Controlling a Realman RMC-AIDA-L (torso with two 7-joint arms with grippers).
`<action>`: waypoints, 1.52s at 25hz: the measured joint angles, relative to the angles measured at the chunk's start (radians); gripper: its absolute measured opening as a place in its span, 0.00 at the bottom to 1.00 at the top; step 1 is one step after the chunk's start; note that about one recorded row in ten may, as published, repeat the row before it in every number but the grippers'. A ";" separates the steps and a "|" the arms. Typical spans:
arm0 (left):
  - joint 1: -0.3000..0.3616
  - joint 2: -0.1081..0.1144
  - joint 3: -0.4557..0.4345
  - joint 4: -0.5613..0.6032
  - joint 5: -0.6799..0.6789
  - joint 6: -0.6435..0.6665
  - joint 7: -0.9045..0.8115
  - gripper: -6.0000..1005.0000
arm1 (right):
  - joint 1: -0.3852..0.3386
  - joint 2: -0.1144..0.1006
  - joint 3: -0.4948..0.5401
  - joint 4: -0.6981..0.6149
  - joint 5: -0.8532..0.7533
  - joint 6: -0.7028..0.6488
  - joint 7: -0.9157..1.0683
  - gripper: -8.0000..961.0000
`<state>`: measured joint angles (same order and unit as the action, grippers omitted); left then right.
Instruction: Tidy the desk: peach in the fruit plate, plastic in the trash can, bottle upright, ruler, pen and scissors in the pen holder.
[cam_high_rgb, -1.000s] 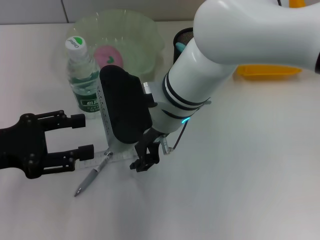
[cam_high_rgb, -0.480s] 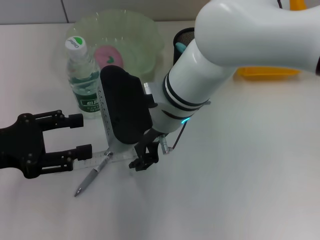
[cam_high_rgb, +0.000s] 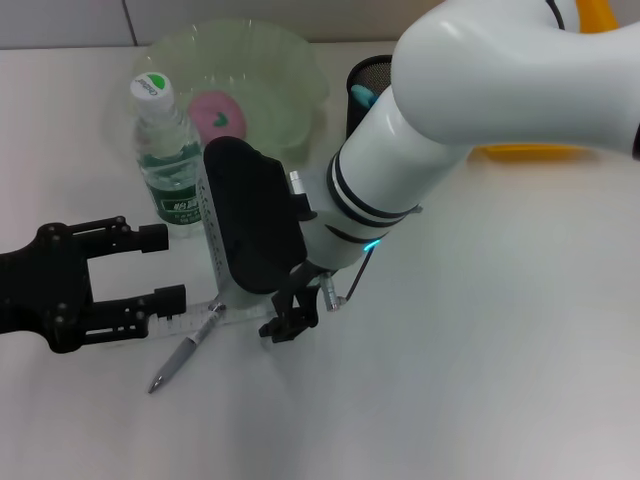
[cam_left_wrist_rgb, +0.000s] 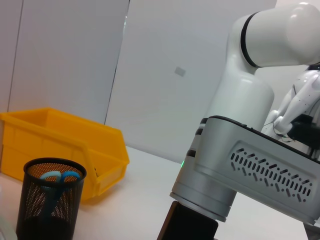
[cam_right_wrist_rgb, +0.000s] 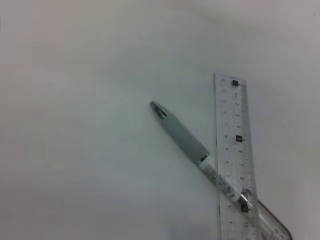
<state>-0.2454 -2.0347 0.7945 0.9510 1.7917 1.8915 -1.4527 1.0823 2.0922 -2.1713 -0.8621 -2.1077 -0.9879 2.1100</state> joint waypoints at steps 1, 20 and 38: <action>0.000 0.000 0.000 0.000 0.000 0.000 0.000 0.74 | -0.001 0.000 -0.001 0.000 0.000 0.000 0.000 0.61; -0.003 -0.001 -0.003 0.000 0.000 -0.003 0.000 0.74 | -0.012 0.000 -0.012 0.000 0.001 0.000 0.001 0.59; -0.003 -0.006 -0.003 0.000 0.000 -0.005 0.000 0.74 | -0.019 0.000 -0.026 0.000 0.002 0.025 0.001 0.52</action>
<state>-0.2485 -2.0405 0.7916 0.9510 1.7917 1.8867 -1.4527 1.0636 2.0922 -2.1976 -0.8621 -2.1060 -0.9626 2.1107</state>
